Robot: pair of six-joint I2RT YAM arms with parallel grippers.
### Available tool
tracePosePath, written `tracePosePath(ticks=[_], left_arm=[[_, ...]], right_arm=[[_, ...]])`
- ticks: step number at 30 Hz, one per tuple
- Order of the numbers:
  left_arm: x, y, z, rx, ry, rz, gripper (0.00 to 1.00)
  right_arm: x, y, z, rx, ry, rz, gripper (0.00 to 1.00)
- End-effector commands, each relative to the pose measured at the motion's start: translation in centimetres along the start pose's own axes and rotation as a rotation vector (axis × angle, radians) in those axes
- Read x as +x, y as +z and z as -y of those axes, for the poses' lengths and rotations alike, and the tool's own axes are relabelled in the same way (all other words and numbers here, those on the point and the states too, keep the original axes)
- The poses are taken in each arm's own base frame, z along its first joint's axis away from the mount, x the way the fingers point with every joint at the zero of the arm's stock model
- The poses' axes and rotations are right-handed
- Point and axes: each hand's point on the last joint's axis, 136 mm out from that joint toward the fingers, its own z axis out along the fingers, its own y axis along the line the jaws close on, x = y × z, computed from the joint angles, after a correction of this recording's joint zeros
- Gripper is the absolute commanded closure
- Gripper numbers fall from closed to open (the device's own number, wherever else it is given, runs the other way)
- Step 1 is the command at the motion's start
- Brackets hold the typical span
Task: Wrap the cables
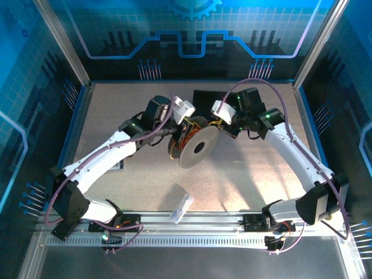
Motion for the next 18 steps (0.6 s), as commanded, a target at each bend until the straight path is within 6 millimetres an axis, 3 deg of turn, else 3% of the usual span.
tracePosePath(ticks=[1,5,12,18], left_arm=[[-2.1,-3.6,3.2,0.204,-0.029,0.084,1.00],[-3.6,-5.0,3.6,0.305,-0.091,0.138,1.00],[-7.0,-8.2,2.7,0.463,-0.247,0.283,1.00],[-7.7,-9.1,2.3,0.479,-0.278,0.310,1.00]], right_arm=[[0.6,0.1,3.2,0.072,-0.023,0.094,1.00],[1.1,0.7,3.1,0.032,-0.022,0.200,1.00],[0.7,0.4,1.8,-0.173,0.040,0.401,1.00],[0.7,0.9,1.5,-0.211,0.101,0.422,1.00]])
